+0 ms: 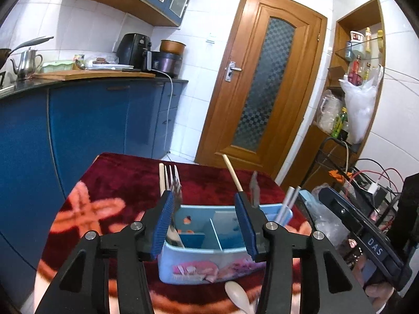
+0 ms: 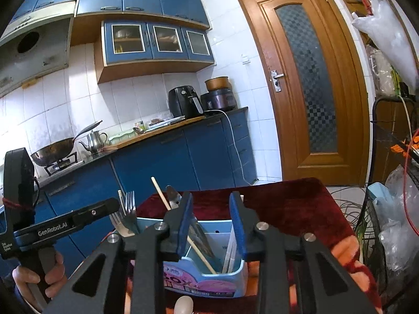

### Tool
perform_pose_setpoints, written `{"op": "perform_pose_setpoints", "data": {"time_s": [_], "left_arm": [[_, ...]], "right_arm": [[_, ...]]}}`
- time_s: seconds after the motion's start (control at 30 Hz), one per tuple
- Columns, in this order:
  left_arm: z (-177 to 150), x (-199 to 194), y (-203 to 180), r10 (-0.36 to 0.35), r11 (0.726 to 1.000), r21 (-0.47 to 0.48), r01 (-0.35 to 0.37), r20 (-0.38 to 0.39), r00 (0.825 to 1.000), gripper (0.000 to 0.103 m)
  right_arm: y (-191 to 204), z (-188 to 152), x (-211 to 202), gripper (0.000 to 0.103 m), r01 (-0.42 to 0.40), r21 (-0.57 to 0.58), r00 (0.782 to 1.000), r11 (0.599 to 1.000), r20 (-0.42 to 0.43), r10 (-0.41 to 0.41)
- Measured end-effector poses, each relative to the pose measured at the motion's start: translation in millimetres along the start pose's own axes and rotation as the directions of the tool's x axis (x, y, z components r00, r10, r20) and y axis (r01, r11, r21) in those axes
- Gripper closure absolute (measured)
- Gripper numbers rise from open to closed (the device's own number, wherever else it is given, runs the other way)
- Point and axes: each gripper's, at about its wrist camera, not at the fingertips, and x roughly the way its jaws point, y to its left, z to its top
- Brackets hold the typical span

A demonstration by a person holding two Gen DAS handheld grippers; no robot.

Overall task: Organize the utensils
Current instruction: 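Withdraw both grippers from the caddy toward the remaining spoon and fork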

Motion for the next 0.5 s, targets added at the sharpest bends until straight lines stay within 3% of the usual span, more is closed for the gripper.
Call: {"op": "perform_pose_setpoints", "data": {"time_s": [0.5], "left_arm": [[-32,-49,-16,0.054,0.997,0.056,-0.050,-0.072,0.996,0.049]], "right_arm": [[6,-19,-46,0.070,-0.011,0.068,0.992,0.998,-0.122,0.019]]}}
